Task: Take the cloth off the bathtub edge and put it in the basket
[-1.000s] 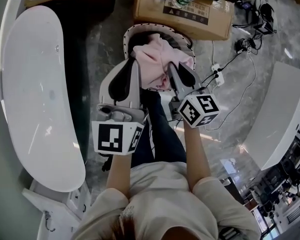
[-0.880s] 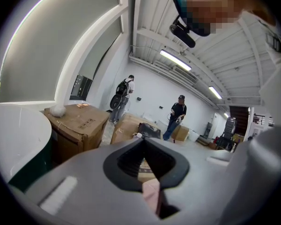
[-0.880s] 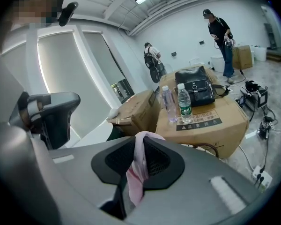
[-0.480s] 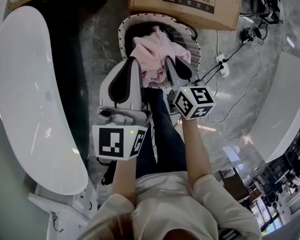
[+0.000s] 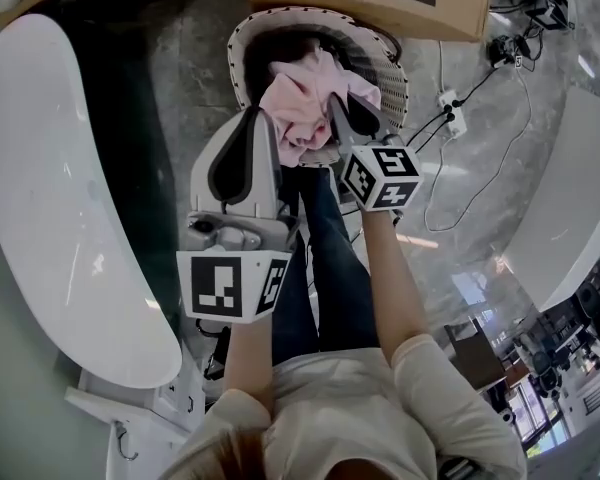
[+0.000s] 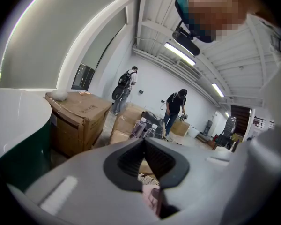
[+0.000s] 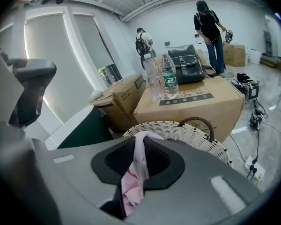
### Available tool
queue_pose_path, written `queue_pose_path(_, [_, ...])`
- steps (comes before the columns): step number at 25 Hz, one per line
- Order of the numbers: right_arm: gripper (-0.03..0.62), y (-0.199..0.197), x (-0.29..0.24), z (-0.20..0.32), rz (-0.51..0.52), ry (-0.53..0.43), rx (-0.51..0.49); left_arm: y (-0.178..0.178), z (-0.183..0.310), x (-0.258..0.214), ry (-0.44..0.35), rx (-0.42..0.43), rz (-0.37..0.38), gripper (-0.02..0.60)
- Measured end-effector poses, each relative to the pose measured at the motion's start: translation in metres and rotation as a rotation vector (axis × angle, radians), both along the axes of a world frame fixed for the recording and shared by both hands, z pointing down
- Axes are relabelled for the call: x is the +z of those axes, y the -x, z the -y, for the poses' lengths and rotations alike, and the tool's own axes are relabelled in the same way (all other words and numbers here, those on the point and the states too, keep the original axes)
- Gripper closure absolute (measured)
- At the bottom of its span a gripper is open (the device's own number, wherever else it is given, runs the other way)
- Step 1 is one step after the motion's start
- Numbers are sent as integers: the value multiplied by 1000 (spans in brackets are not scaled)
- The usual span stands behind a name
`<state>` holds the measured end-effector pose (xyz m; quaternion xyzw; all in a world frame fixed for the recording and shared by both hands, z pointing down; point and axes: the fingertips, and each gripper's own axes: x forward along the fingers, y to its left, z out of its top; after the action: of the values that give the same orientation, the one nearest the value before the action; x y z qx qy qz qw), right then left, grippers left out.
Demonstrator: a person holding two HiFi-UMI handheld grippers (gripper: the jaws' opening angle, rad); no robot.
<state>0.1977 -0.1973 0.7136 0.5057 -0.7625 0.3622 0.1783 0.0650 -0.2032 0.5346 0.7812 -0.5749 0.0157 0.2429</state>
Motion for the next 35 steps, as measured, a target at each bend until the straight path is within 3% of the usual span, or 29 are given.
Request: queue_pose_path(35, [540,-11,142,-5,-169,269,-69,8,-14,28,62,-15,3,532])
